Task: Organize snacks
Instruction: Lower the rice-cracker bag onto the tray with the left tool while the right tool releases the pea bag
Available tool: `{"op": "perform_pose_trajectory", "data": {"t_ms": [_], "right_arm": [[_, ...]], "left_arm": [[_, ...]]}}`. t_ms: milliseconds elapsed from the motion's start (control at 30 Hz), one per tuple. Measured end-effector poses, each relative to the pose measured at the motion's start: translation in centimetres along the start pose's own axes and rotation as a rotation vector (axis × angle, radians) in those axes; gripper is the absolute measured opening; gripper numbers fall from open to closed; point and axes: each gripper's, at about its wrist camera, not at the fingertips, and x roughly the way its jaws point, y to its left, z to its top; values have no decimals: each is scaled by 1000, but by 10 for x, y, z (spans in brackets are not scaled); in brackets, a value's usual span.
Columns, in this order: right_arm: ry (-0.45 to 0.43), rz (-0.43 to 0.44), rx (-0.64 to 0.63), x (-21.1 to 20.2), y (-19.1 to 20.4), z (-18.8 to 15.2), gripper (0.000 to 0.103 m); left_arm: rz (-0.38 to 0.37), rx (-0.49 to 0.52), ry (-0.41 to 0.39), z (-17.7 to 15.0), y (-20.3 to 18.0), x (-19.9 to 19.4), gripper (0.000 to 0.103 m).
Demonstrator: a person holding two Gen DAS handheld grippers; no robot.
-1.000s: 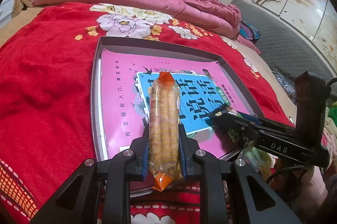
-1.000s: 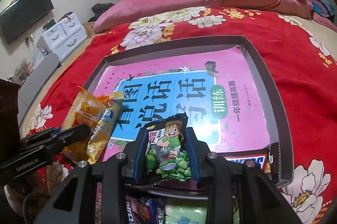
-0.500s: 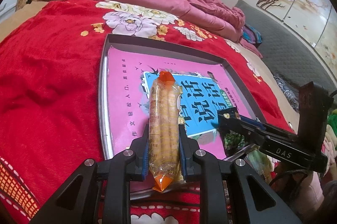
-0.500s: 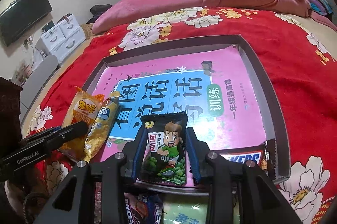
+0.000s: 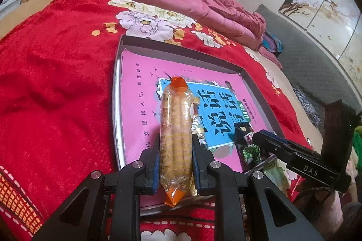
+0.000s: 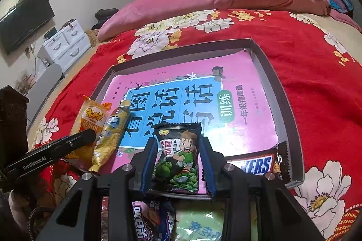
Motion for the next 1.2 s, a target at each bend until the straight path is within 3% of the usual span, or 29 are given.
{"op": "perform_pose_trajectory", "data": {"t_ms": [300, 533, 667, 833, 1200], "right_arm": [[-6, -6, 9, -7, -3, -4, 40], [-17, -14, 27, -14, -8, -5, 43], [-21, -19, 30, -16, -9, -6, 43], [-25, -21, 31, -19, -10, -6, 44], [-36, -30, 35, -26, -10, -8, 47]], "left_arm": [[9, -1, -1, 0, 0, 0, 25], [12, 5, -14, 2, -1, -4, 37], [18, 0, -17, 3, 0, -5, 37], [21, 1, -29, 4, 0, -8, 51], [31, 33, -65, 6, -8, -19, 65]]}}
